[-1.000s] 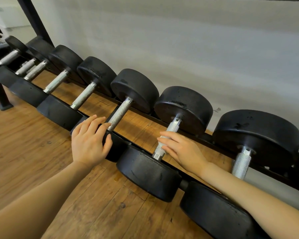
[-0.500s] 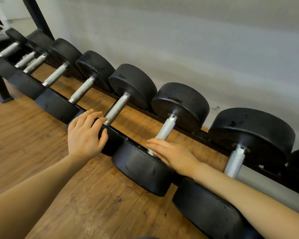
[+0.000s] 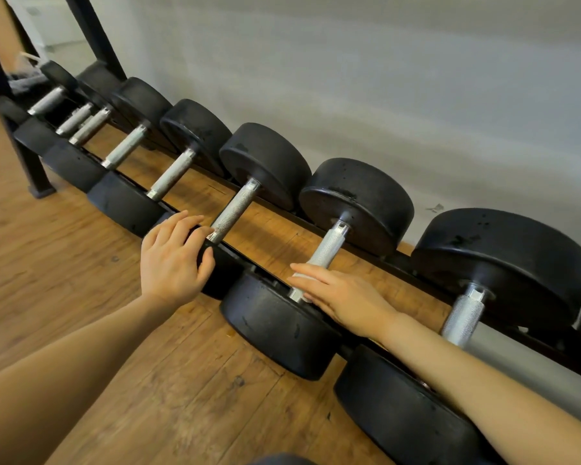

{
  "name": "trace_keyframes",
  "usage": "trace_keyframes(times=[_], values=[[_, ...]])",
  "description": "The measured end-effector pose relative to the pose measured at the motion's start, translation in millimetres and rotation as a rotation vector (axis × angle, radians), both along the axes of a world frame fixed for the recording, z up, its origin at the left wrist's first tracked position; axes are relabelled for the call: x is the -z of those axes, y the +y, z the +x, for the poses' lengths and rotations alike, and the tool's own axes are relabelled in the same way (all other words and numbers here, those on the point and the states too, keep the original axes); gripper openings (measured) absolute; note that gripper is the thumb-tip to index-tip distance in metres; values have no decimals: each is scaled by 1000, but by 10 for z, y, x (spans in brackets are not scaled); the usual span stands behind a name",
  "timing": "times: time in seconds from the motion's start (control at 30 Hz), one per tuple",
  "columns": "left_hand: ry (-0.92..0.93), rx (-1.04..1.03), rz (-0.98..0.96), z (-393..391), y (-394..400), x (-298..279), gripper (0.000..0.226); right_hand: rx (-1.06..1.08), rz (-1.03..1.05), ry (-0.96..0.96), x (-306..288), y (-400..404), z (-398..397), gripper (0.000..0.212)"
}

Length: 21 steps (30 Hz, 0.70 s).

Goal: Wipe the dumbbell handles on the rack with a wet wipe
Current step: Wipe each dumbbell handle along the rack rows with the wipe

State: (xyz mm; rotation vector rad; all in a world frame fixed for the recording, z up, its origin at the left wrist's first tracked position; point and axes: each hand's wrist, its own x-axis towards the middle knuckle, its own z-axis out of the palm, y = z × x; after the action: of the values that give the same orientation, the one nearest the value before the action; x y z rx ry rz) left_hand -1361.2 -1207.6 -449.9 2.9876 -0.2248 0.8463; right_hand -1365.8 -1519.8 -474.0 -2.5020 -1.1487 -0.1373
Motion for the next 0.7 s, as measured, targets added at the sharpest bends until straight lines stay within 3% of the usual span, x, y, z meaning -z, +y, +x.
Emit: trace_keyframes(times=[0.1,0.33,0.6,0.7], values=[[-1,1,-1,2,-8,-8,44,-91,-77,30,44,23,-23,49],[1,-5,11,-3,-8,-8,43,6,40,-47,61,-9,47,43],[-22,-2,0,-22,-34,-21,43,24,-1,-100,27,-45,52,44],[-17,-4,-5,-17,-33,-21,44,-59,-62,-68,13,-12,-6,47]])
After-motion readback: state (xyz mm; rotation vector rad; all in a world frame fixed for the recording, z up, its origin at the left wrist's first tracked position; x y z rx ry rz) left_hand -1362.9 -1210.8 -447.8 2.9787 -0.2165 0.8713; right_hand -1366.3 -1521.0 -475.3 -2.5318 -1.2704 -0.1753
